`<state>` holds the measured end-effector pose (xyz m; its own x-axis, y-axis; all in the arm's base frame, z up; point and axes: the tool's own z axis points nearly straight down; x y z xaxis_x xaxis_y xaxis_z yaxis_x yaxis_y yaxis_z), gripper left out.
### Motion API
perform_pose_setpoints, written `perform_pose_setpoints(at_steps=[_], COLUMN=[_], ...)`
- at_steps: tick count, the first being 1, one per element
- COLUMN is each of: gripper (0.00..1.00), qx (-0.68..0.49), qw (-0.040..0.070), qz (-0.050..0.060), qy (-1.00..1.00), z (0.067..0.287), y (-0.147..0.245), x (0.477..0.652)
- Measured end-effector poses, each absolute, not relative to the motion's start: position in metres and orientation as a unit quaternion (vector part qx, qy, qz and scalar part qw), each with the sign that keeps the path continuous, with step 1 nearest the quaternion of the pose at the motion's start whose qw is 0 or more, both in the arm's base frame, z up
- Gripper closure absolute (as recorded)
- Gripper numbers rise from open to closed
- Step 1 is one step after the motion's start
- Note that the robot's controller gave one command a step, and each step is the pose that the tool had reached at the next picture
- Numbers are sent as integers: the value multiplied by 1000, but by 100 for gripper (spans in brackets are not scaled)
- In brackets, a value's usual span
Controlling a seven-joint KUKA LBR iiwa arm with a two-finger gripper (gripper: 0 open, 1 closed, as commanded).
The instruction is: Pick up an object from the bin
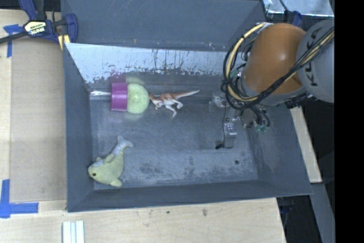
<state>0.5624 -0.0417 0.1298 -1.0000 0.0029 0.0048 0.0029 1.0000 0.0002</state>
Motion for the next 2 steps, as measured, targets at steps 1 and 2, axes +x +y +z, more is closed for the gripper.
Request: perform_pose_setpoints(at_steps=[1,2], gripper=[0,0], qx=[-1,32], qw=[-2,-4], qz=[0,0], qy=[-1000,-999], z=[135,78], y=[-42,33], x=[564,622])
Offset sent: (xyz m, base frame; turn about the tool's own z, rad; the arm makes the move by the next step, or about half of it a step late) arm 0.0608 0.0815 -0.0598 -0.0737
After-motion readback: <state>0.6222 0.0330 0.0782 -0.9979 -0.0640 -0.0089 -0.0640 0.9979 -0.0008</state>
